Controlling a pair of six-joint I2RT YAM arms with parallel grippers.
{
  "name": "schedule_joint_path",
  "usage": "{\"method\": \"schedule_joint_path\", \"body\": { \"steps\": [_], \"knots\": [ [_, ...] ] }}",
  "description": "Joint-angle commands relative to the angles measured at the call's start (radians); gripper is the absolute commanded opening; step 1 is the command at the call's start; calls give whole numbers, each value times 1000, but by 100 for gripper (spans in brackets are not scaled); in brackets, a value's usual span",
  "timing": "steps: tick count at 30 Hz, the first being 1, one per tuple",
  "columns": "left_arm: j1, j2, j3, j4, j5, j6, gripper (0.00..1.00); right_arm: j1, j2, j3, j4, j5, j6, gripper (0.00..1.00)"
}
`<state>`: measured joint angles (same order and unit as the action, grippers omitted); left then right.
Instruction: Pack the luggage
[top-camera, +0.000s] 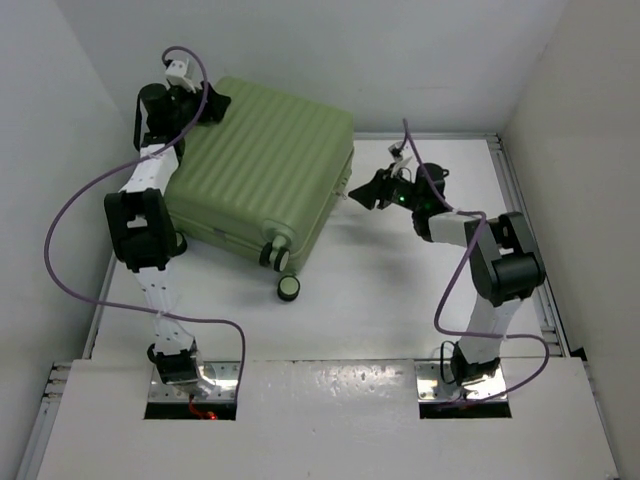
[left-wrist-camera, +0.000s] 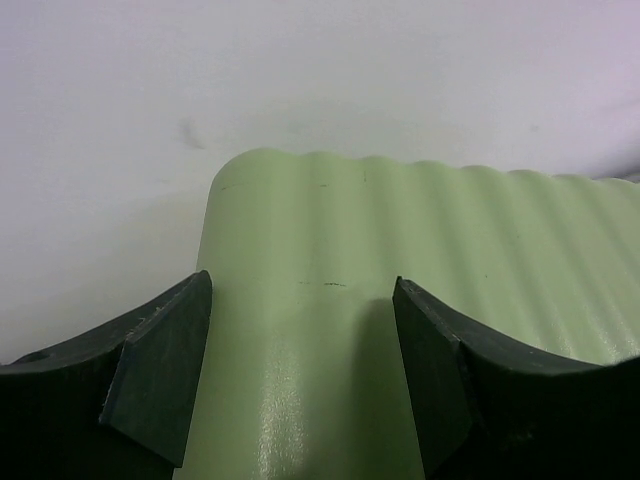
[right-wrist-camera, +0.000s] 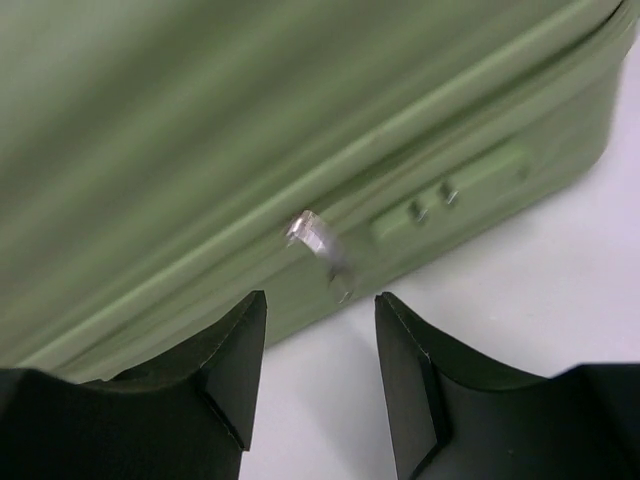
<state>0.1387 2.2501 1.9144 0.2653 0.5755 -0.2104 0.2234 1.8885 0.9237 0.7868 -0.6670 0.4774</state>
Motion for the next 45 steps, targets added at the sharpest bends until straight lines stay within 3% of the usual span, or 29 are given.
{"method": "schedule_joint_path", "body": {
  "steps": [1,7,11,15,21,23,25,26,27,28,29,32,34,39,45],
  "knots": [
    [-171,123,-284,-658,414,-156,72,-41,-92,-14,0,-57,-3,48],
    [-200,40,-393,-649,457,-165,72,-96,-150,-45,-50,-97,3,48],
    [-226,12,-356,-666,454,-123,75,-125,-204,-81,-83,-112,-25,48],
    [-196,-7,-191,-699,312,-92,79,-168,-246,-102,-87,-207,-19,48],
    [-98,-246,-92,-699,-35,-24,90,-144,-359,-181,-99,-437,-39,47],
    [-56,-315,-92,-675,-94,-61,91,-104,-416,-207,-138,-445,-77,45],
    [14,-414,-118,-664,-162,-122,93,-18,-503,-249,-259,-444,-242,44],
    [59,-484,-150,-655,-176,-139,93,67,-575,-270,-370,-390,-413,40],
    [76,-485,-173,-655,-187,-150,93,98,-595,-278,-482,-360,-415,40],
    [90,-571,-205,-655,-213,-150,94,132,-606,-287,-524,-303,-516,37],
    [99,-616,-237,-655,-213,-126,94,155,-627,-302,-594,-252,-548,35],
    [122,-780,-356,-695,-213,-35,94,310,-628,-373,-580,-133,-667,26],
    [143,-852,-397,-788,-128,38,92,390,-576,-388,-551,-66,-672,23],
    [153,-963,-468,-1079,16,348,89,505,-384,-301,-347,88,-649,24],
    [171,-995,-468,-1406,167,560,88,556,-201,-111,-184,184,-540,30]
  ]
}}
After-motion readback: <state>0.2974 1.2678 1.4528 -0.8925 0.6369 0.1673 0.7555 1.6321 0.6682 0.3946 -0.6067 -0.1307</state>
